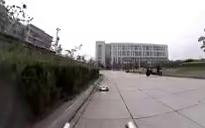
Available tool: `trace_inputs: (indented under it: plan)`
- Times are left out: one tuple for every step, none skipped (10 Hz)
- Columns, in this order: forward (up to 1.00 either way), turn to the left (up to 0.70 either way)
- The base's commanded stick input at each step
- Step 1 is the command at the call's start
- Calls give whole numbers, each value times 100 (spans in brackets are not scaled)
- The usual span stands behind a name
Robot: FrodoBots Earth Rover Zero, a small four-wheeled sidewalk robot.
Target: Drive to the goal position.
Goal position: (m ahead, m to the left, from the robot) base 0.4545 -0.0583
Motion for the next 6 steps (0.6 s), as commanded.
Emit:
trace_inputs:
  plan:
    - [45, 0]
    - [45, 0]
    - [45, 0]
    - [45, 0]
    - [45, 0]
    - [45, 0]
